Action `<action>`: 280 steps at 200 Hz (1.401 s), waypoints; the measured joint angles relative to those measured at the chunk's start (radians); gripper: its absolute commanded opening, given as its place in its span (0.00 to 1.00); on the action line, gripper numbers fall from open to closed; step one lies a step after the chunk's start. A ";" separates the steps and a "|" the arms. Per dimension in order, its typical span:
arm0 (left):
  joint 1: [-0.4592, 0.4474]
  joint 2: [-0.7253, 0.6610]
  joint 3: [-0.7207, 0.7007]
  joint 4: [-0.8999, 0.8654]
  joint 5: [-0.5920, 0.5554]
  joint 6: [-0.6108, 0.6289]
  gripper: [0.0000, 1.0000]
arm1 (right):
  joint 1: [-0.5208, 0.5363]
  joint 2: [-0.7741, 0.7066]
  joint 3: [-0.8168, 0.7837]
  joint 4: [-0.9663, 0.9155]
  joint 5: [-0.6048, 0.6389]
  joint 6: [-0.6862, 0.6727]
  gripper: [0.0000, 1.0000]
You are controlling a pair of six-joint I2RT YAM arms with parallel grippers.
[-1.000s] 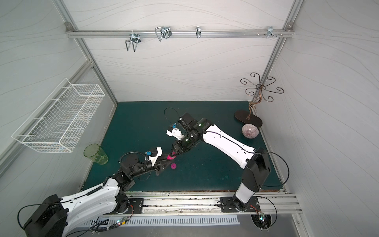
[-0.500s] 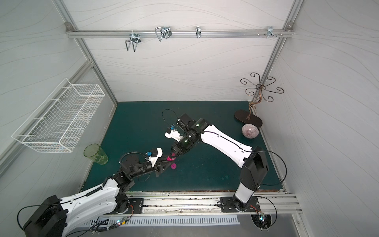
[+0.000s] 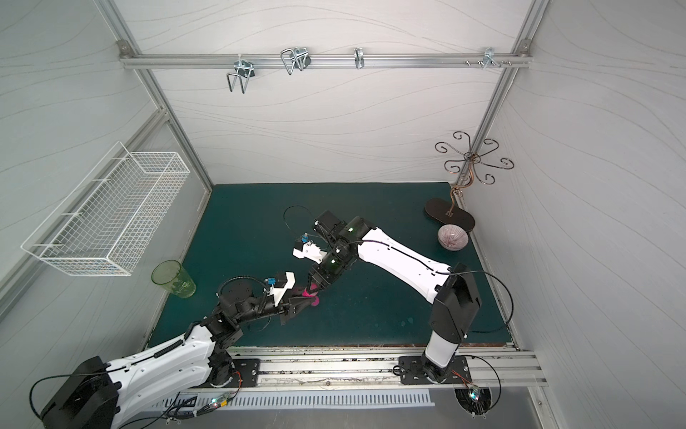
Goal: Close the paint jar lid
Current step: Close the lid on the paint jar.
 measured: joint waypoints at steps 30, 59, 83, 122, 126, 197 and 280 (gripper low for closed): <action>-0.002 -0.007 -0.005 -0.021 0.008 -0.001 0.00 | 0.004 0.017 0.004 -0.015 -0.010 -0.048 0.22; -0.003 -0.014 -0.010 -0.040 0.019 -0.002 0.00 | 0.007 0.031 0.004 -0.027 -0.025 -0.082 0.22; -0.003 -0.029 -0.010 -0.051 0.022 -0.004 0.00 | 0.007 0.031 0.003 -0.025 -0.037 -0.104 0.22; -0.004 -0.053 -0.019 -0.054 0.020 -0.004 0.00 | 0.007 0.031 -0.003 -0.022 -0.061 -0.150 0.23; -0.004 -0.056 -0.020 -0.055 0.019 -0.004 0.00 | 0.007 0.031 -0.005 -0.019 -0.065 -0.154 0.23; -0.005 -0.091 -0.032 -0.096 -0.011 -0.003 0.00 | 0.007 0.044 -0.021 0.005 -0.090 -0.213 0.21; -0.016 -0.046 -0.038 -0.087 -0.139 0.023 0.00 | 0.000 -0.006 -0.169 0.242 -0.048 -0.097 0.21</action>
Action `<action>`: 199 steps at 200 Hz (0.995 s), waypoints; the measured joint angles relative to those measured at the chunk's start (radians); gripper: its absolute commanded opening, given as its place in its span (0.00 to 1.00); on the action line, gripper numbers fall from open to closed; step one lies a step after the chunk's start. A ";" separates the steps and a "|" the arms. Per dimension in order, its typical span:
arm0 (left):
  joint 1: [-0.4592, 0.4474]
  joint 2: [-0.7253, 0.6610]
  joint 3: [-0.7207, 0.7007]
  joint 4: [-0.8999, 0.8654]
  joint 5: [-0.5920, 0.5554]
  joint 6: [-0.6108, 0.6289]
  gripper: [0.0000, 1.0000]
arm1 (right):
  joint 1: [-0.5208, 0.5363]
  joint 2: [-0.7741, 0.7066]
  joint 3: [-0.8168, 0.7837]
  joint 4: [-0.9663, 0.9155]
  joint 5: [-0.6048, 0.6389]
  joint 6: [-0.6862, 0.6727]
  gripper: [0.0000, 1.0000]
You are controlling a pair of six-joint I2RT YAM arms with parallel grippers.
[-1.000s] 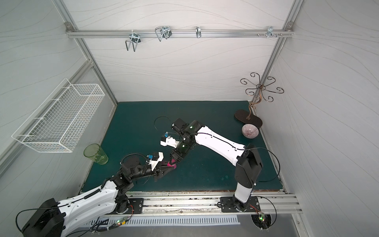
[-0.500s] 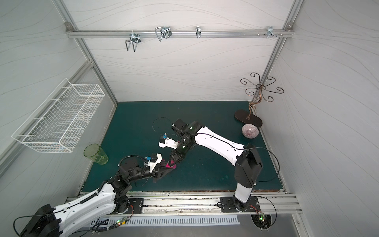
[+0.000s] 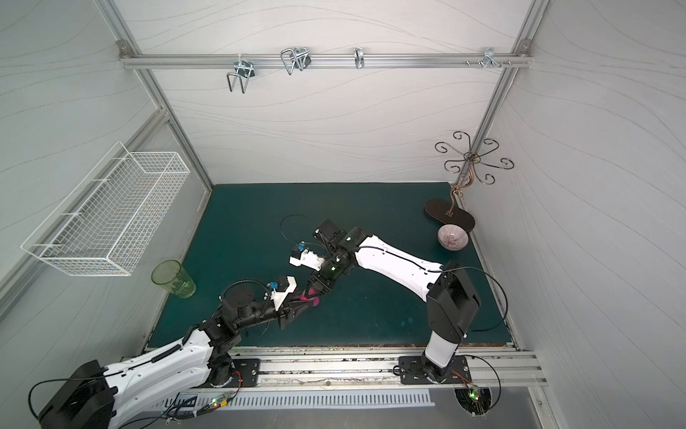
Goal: Close the paint jar lid
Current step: Close the lid on the paint jar.
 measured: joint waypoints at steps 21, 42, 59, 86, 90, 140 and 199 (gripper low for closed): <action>0.000 -0.021 0.000 -0.017 -0.047 0.016 0.00 | 0.000 -0.003 -0.007 0.045 0.011 0.045 0.21; 0.001 -0.045 -0.002 -0.026 -0.089 0.038 0.00 | 0.000 -0.003 -0.008 0.078 0.015 0.086 0.21; 0.001 -0.066 -0.010 -0.025 -0.115 0.053 0.00 | 0.000 -0.003 -0.008 0.101 0.011 0.116 0.22; 0.002 -0.117 -0.022 -0.036 -0.135 0.063 0.00 | 0.000 -0.009 -0.014 0.133 -0.008 0.128 0.25; 0.002 -0.126 -0.022 -0.044 -0.134 0.063 0.00 | 0.000 -0.011 -0.014 0.134 -0.012 0.124 0.25; 0.002 -0.169 -0.022 -0.080 -0.065 0.055 0.00 | -0.006 -0.007 -0.005 0.071 -0.081 0.009 0.27; 0.041 -0.097 -0.022 -0.055 0.101 -0.006 0.00 | -0.019 0.007 -0.049 0.038 -0.164 -0.187 0.26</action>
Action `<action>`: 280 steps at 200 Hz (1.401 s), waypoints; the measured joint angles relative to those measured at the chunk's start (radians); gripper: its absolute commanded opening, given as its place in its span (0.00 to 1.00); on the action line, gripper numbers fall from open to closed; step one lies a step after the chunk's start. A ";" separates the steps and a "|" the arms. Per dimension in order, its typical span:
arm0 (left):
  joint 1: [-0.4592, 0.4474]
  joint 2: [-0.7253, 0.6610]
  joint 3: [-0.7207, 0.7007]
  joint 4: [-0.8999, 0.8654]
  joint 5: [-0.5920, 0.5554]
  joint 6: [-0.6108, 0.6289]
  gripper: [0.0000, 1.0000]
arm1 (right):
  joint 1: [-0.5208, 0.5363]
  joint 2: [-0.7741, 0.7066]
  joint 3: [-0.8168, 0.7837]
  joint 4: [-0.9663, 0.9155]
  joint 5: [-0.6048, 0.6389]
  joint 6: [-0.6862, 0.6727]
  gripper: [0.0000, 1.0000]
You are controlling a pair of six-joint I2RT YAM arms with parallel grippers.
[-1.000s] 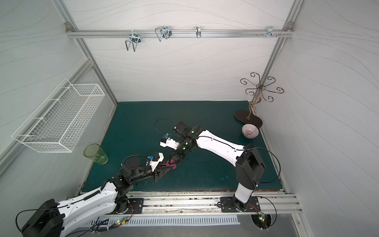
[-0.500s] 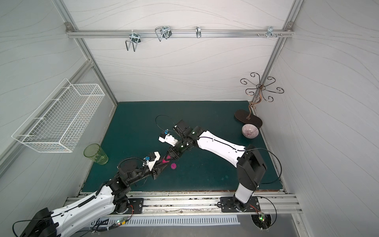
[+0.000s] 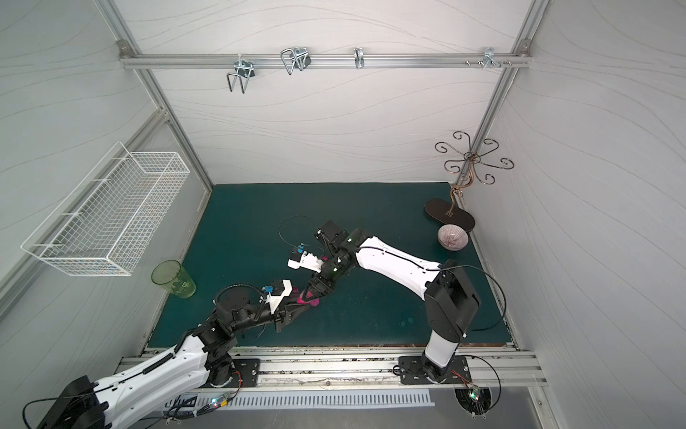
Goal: Close the paint jar lid
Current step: Close the lid on the paint jar.
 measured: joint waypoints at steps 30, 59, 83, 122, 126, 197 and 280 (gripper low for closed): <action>0.043 0.028 0.000 0.054 0.080 -0.060 0.00 | -0.021 -0.006 -0.030 0.041 -0.067 -0.065 0.24; 0.056 0.039 0.000 0.105 0.123 -0.097 0.00 | -0.037 -0.019 -0.045 0.068 -0.129 -0.122 0.24; 0.058 0.047 0.000 0.137 0.143 -0.113 0.00 | -0.046 -0.023 -0.047 0.071 -0.169 -0.162 0.24; 0.064 0.057 0.000 0.161 0.154 -0.114 0.00 | -0.050 -0.004 -0.023 0.043 -0.193 -0.198 0.25; 0.064 0.059 0.000 0.162 0.153 -0.111 0.00 | -0.050 -0.001 -0.021 0.043 -0.193 -0.196 0.25; 0.067 0.148 0.000 0.165 -0.017 -0.023 0.00 | -0.051 0.046 -0.014 0.142 -0.061 0.087 0.28; 0.082 0.229 0.021 0.280 -0.196 0.064 0.00 | -0.002 0.040 0.024 0.266 0.198 0.492 0.59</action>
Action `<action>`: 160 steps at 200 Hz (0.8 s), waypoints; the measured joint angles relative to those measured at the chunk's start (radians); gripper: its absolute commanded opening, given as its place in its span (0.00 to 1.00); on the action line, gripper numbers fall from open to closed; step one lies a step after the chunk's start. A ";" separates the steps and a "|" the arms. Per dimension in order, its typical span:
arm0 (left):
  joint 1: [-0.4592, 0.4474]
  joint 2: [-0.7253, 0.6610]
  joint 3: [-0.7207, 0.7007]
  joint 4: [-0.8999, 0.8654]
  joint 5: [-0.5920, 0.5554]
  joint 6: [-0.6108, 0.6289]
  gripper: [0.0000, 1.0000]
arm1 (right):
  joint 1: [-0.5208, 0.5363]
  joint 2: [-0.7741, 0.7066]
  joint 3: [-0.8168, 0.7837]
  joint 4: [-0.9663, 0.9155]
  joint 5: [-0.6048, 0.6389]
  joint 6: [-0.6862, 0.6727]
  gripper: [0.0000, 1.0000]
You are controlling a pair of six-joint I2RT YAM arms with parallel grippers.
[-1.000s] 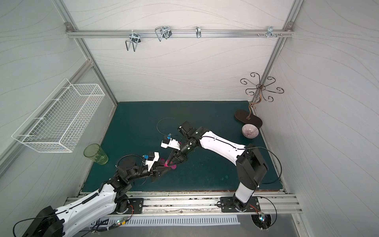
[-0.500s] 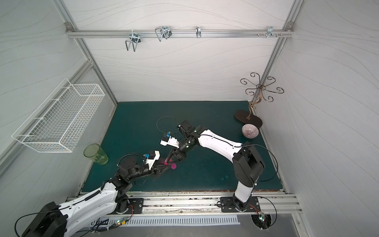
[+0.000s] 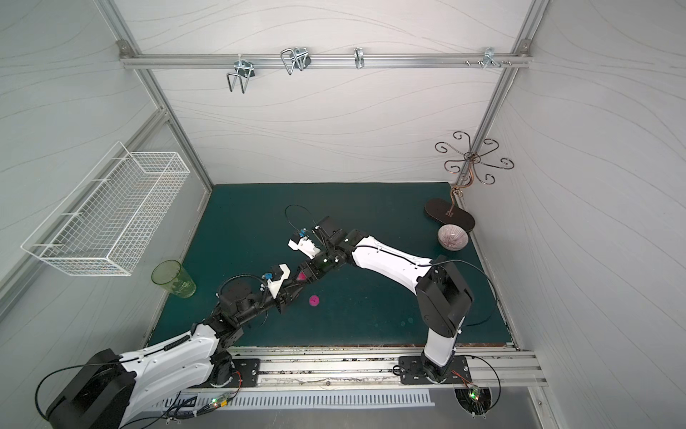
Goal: Close the paint jar lid
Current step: Close the lid on the paint jar, then screw the lid onto the paint jar.
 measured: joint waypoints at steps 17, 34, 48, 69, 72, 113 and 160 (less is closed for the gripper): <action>0.000 0.005 0.025 0.061 0.006 0.001 0.00 | -0.002 -0.041 0.014 0.008 0.016 0.042 0.67; 0.000 0.013 0.057 0.139 0.013 -0.004 0.00 | -0.011 -0.091 0.039 -0.005 0.020 0.056 0.68; 0.000 0.024 0.083 0.204 0.019 -0.009 0.00 | -0.024 -0.117 0.074 -0.034 0.005 0.053 0.74; 0.001 0.043 0.093 0.269 0.013 -0.021 0.00 | -0.051 -0.138 0.106 -0.088 -0.030 0.031 0.77; 0.002 0.047 0.093 0.275 0.010 -0.022 0.00 | -0.055 -0.141 0.106 -0.097 -0.037 0.027 0.77; 0.019 0.106 0.093 0.329 -0.029 -0.051 0.00 | -0.108 -0.170 0.107 -0.228 -0.121 -0.029 0.83; 0.027 0.140 0.097 0.346 -0.005 -0.069 0.00 | -0.137 -0.187 0.186 -0.355 -0.142 -0.204 0.82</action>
